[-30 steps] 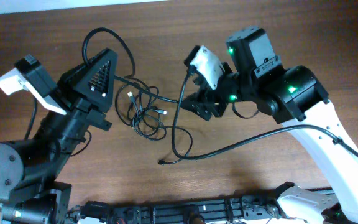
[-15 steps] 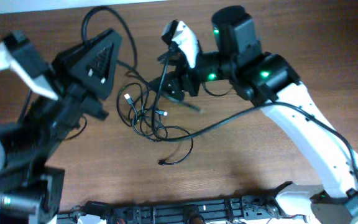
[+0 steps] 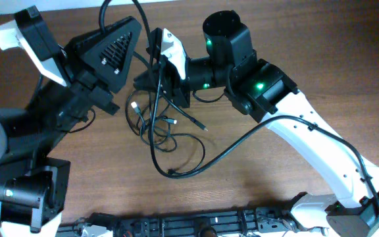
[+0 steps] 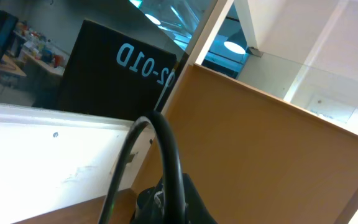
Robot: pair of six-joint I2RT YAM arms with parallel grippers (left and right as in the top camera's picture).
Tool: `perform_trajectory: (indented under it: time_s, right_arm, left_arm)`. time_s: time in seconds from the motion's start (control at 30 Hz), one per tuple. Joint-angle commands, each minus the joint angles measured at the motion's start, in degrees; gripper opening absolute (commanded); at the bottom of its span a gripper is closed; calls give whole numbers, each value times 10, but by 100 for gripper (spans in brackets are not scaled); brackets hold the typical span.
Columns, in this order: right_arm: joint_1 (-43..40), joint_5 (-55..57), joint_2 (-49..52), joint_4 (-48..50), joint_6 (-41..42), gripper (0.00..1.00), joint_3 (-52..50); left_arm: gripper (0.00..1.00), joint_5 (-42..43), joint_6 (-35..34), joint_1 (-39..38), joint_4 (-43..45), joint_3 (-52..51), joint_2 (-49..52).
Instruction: Untangle cables
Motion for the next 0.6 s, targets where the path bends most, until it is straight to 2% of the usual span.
perform_trajectory:
  time_s: [0.0,0.17,0.33,0.43,0.57]
  right_arm:
    - [5,-1,5,2,5,4,8]
    - [5,60,5,-17,5,4,8]
    - [-20,117,4,-38,25,4,8]
    - [-72,122,2,-49,70,4,8]
    - [-134,120,-9,-85,80,4,8]
  left_arm:
    - [2,10,-8,2,7,14,-6]
    - [4,10,-8,2,8,14,-15]
    - [40,10,-7,2,5,14,-35]
    - [46,19,-1,2,-23,14,-49]
    - [48,28,14,12,-57,14,-63]
